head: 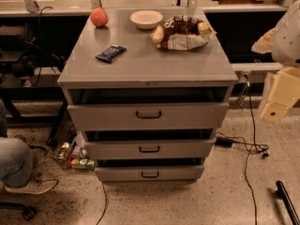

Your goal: Open bottom drawer

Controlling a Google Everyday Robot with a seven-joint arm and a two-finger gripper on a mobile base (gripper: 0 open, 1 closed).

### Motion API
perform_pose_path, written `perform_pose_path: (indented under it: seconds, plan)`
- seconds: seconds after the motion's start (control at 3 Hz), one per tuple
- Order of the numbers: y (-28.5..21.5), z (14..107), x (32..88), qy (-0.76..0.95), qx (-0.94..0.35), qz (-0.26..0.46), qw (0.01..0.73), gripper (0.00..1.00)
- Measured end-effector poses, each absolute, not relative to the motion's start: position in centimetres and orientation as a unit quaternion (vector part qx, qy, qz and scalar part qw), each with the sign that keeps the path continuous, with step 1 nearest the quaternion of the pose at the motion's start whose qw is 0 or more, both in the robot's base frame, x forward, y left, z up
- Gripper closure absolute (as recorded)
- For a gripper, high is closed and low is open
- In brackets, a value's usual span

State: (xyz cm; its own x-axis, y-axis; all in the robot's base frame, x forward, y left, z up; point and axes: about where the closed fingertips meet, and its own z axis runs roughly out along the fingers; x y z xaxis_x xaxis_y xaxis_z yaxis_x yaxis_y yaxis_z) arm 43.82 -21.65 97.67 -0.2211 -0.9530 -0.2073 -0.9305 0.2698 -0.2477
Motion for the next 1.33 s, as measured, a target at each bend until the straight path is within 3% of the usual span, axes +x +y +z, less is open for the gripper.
perform_pose_path:
  seconds: [0.67, 1.33]
  plan:
    - [-21.1, 95.1, 43.6, 0.775, -0.613, -0.016, 0.156, 0.0]
    - [-17.0, 79.1, 41.8, 0.756, -0.626, 0.116, 0.153, 0.0]
